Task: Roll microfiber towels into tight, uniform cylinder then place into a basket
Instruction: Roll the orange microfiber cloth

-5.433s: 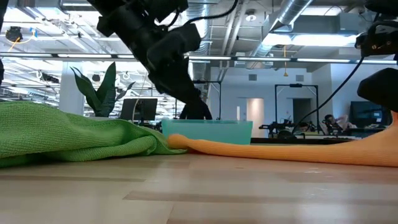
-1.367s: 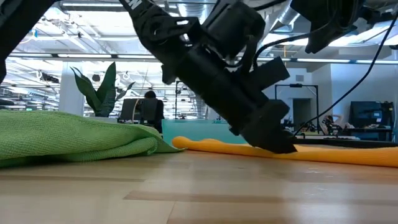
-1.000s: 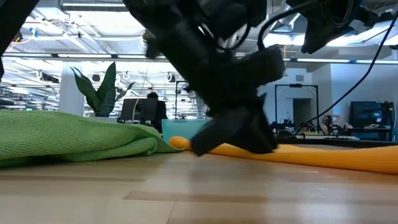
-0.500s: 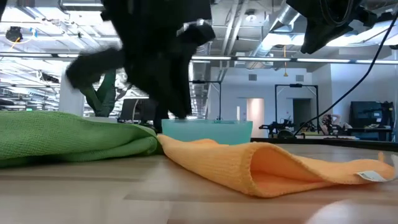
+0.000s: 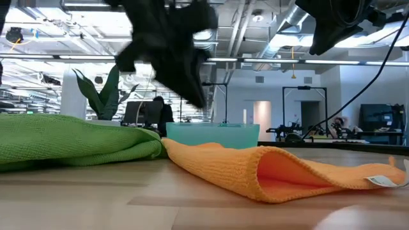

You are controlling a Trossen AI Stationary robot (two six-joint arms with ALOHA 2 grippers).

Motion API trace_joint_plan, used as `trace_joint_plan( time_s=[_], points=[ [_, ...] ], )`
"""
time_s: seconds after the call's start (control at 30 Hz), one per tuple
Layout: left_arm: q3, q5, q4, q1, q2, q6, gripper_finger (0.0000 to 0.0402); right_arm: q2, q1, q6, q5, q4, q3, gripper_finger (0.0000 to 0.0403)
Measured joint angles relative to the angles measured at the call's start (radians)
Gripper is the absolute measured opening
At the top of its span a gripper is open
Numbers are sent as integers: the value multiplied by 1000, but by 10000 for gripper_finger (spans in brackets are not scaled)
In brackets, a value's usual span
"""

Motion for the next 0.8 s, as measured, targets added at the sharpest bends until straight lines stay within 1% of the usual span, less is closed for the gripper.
trace_joint_plan(
  time_s=[0.03,0.1,0.2,0.33,0.47,0.57,0.7,0.8],
  points=[
    [-31,34,68,30,6,-2,31,0,0,0,-1,3,0,102],
    [-81,45,174,84,8,-30,31,0,0,0,-4,7,0,102],
    [-124,42,246,152,7,-89,31,0,0,0,-4,19,0,102],
    [-140,67,280,209,14,-151,31,0,0,-6,-4,22,0,102],
    [-138,75,321,232,69,-207,31,0,0,-6,-5,25,0,102],
    [-123,67,312,232,125,-207,31,0,0,-6,-5,30,0,102],
    [-97,19,318,224,167,-217,31,0,0,-7,-18,30,0,102],
    [-86,11,327,224,182,-229,31,0,0,-8,-19,23,0,102]
  ],
)
